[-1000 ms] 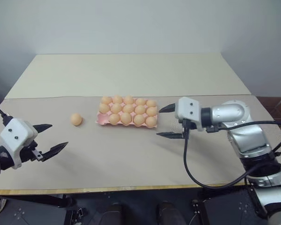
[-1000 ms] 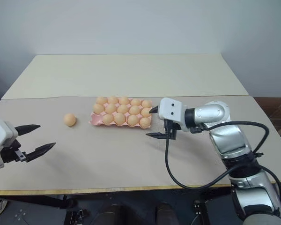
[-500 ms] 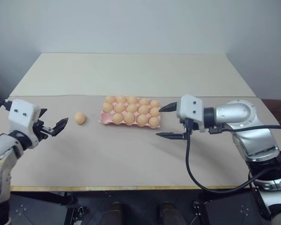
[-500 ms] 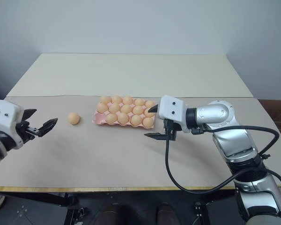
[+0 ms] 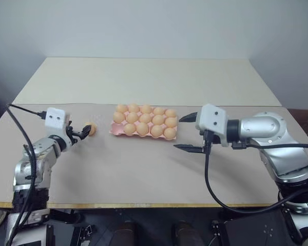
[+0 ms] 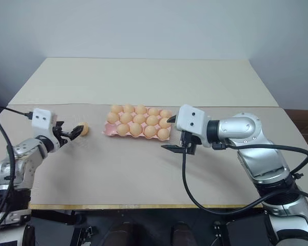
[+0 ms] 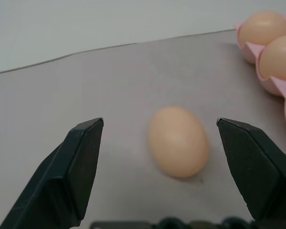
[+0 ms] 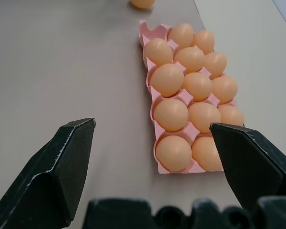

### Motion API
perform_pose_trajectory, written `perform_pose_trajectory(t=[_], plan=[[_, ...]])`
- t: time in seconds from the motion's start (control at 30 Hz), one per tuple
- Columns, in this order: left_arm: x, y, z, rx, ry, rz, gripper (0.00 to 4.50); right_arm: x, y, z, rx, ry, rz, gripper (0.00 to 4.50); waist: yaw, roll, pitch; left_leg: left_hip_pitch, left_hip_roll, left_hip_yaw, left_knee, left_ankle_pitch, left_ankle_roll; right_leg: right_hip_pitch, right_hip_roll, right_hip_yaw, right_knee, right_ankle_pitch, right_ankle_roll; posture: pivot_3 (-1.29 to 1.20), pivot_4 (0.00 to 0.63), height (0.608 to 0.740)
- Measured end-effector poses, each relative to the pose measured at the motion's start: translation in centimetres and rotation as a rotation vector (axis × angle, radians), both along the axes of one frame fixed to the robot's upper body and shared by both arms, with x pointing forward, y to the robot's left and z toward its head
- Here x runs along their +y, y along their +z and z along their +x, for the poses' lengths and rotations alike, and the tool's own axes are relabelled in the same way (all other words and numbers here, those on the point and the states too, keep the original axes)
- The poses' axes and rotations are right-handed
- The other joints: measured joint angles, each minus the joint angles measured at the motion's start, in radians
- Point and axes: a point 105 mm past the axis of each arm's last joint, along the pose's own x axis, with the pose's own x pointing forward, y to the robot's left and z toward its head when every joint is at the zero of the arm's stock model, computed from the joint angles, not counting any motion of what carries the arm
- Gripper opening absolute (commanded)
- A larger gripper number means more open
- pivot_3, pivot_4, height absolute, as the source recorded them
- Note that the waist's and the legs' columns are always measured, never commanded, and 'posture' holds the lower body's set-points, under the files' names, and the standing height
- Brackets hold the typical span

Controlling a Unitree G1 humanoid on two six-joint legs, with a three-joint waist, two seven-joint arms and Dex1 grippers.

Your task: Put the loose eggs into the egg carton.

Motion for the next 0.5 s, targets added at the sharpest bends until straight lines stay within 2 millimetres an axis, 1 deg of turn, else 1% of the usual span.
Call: perform_pose_trajectory(t=[0.1,0.27,0.37,0.43,0.47,0.5], plan=[[-0.7,-0.9,0.9,0.021,-0.018,-0.007,4.13,-0.3,-0.2,0.0,-0.001,-0.015,-0.012,4.49,-0.001,0.0,0.0,0.0,0.0,0.0,0.0,0.0,0.0,0.0,0.0,0.0,0.0,0.0,0.0,0.0,0.15,0.74],[-0.8,-2.0,2.1,0.056,0.0,0.022,4.13,-0.3,0.0,0.0,-0.018,-0.03,-0.009,4.49,-0.002,0.0,0.0,0.0,0.0,0.0,0.0,0.0,0.0,0.0,0.0,0.0,0.0,0.0,0.0,0.0,0.15,0.74],[-1.1,-2.7,2.5,0.075,-0.003,0.046,4.13,-0.3,0.1,0.1,-0.021,-0.039,-0.006,4.49,-0.001,0.0,0.0,0.0,0.0,0.0,0.001,0.0,0.0,0.0,0.0,0.0,0.0,0.0,0.0,0.0,0.15,0.74],[-1.1,-3.2,2.7,0.098,0.007,0.052,3.75,-0.3,0.1,0.0,-0.024,-0.041,-0.007,4.5,-0.001,0.0,0.0,-0.001,0.0,0.0,0.001,0.0,0.0,0.0,0.0,0.0,0.0,0.0,0.0,0.0,0.15,0.74],[-1.2,-3.2,2.8,0.1,0.01,0.064,3.58,-0.4,0.1,0.1,-0.026,-0.043,-0.009,4.5,-0.001,0.0,0.0,-0.001,0.0,0.0,0.001,0.0,0.0,0.0,0.0,0.0,0.0,0.0,0.0,0.0,0.15,0.74],[-1.1,-3.1,2.8,0.101,0.014,0.074,3.22,-0.4,0.2,0.1,-0.029,-0.045,-0.011,4.5,-0.001,0.0,0.0,0.0,0.0,0.0,0.001,0.0,0.0,0.0,0.0,0.0,0.0,0.0,0.0,0.0,0.15,0.74]])
